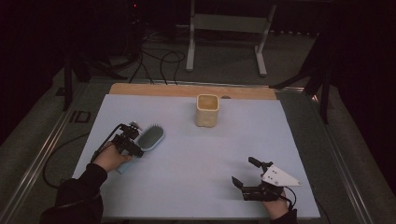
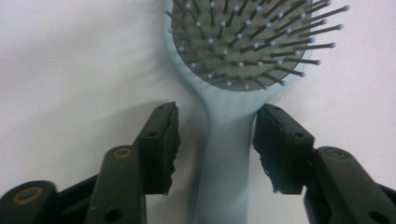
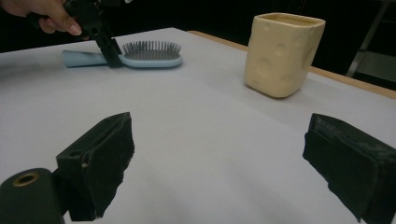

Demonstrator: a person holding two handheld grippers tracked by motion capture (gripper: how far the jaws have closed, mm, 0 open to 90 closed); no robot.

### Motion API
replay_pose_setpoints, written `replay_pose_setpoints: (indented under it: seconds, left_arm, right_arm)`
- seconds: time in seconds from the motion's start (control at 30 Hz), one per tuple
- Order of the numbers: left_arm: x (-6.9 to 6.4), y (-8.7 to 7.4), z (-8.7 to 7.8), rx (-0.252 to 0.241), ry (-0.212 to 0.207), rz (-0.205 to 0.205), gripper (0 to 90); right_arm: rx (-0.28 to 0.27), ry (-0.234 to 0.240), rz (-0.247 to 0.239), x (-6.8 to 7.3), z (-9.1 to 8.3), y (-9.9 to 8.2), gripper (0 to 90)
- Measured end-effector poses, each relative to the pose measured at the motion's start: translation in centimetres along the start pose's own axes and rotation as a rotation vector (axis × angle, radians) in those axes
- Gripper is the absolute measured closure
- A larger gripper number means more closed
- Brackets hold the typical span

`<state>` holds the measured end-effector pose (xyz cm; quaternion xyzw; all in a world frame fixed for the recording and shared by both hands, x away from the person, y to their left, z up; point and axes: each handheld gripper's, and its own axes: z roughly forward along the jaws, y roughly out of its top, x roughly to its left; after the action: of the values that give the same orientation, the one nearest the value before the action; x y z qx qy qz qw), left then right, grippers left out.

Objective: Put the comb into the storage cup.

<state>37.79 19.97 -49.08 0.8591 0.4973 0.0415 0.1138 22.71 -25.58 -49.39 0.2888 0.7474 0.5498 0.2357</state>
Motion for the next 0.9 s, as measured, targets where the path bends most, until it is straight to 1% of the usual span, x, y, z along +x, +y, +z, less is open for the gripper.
replay_pose_setpoints:
  seconds: [0.03,0.07,0.1,0.13,0.17,0.2,0.3,0.33,0.37,0.43,0.47,0.53,0.6,0.63,0.67,0.7,0.73,0.77,0.83,0.87,0.9]
  left_arm:
    - [0.0,0.0,-0.1,-0.002,-0.007,-0.002,54.4]
    - [0.1,0.0,-0.1,-0.001,-0.017,-0.001,54.4]
    - [0.0,0.0,-0.1,0.001,-0.02,0.002,57.1]
    - [0.0,0.0,-0.1,0.001,-0.02,0.002,57.1]
    - [-0.1,0.0,-0.1,0.0,-0.021,0.004,60.0]
    - [-0.1,0.1,-0.1,0.0,-0.022,0.004,60.9]
    - [-0.2,0.1,-0.1,0.003,-0.019,0.01,64.4]
    - [-0.2,0.1,-0.1,0.007,-0.013,0.025,65.0]
    - [-0.2,0.1,-0.1,0.007,-0.013,0.025,66.0]
    - [-0.4,0.1,0.0,0.007,0.0,0.045,67.3]
    - [-0.6,0.1,0.0,0.008,0.004,0.046,68.0]
    - [-0.7,0.1,0.0,0.012,0.012,0.062,68.7]
    - [-0.7,0.1,0.0,0.011,0.012,0.068,69.4]
    - [-0.8,0.1,0.0,0.004,0.017,0.095,69.7]
    - [-0.8,0.1,0.0,0.004,0.017,0.095,69.9]
    - [-0.9,0.0,0.0,0.0,0.023,0.109,70.0]
    - [-0.9,0.0,0.0,0.0,0.023,0.109,70.0]
    - [-1.0,0.0,-0.1,-0.008,0.028,0.12,70.0]
    - [-1.0,-0.1,-0.1,-0.029,0.028,0.117,70.2]
    - [-1.0,-0.1,-0.3,-0.051,0.02,0.114,70.2]
    - [-1.0,-0.1,-0.3,-0.051,0.02,0.114,70.2]
  right_arm:
    - [-0.002,0.0,0.003,0.0,0.0,0.0,8.3]
    - [-0.002,0.0,0.003,0.0,0.0,0.0,8.3]
    - [-0.001,0.0,0.004,0.0,0.0,0.0,8.3]
    - [-0.001,0.0,0.004,0.0,0.0,0.0,8.3]
    - [0.001,0.0,0.001,0.0,0.0,0.0,8.3]
    - [0.002,0.001,0.002,0.1,0.0,0.0,8.3]
    - [0.0,-0.001,0.005,0.0,0.0,0.0,8.3]
    - [0.0,-0.001,0.006,0.0,0.0,0.0,8.3]
    - [0.0,-0.001,0.006,0.0,0.0,0.0,8.3]
    - [0.001,0.002,0.004,0.0,0.1,0.0,8.3]
    - [0.002,0.001,0.0,0.0,0.1,0.0,8.3]
    - [0.003,0.001,0.0,0.0,0.1,0.0,8.3]
    - [0.002,0.002,-0.004,0.0,0.1,0.0,8.3]
    - [0.002,0.002,0.001,0.0,0.1,0.0,8.3]
    - [0.002,0.001,0.004,0.0,0.0,0.0,8.3]
    - [0.002,0.0,0.005,0.0,0.0,0.0,8.3]
    - [0.002,0.0,0.005,0.0,0.0,0.0,8.3]
    - [0.002,0.0,0.004,0.0,0.0,-0.1,8.3]
    - [0.004,0.0,0.004,0.0,0.1,-0.1,8.3]
    - [0.003,0.0,0.006,0.0,0.1,-0.1,8.3]
    - [0.003,0.0,0.006,0.0,0.1,-0.1,8.3]
